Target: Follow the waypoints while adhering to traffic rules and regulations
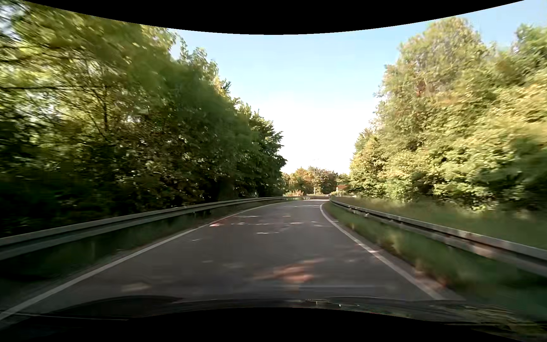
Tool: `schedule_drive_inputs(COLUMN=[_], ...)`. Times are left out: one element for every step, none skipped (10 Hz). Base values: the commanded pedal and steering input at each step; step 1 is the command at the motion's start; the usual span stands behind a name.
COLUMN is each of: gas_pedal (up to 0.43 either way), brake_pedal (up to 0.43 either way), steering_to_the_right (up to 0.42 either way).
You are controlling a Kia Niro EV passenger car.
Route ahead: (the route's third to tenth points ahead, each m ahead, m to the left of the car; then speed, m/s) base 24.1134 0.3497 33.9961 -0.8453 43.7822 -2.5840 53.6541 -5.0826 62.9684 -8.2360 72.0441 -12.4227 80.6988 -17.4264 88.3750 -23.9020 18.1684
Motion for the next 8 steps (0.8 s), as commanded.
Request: schedule_drive_inputs(gas_pedal=[0.008, 0.008, 0.008, 0.008, 0.020, 0.020, 0.020, 0.020], brake_pedal=[0.006, 0.006, 0.000, 0.006, 0.006, 0.006, 0.006, 0.006], steering_to_the_right=[0.024, 0.024, 0.024, 0.024, 0.024, 0.024, 0.024, 0.024])
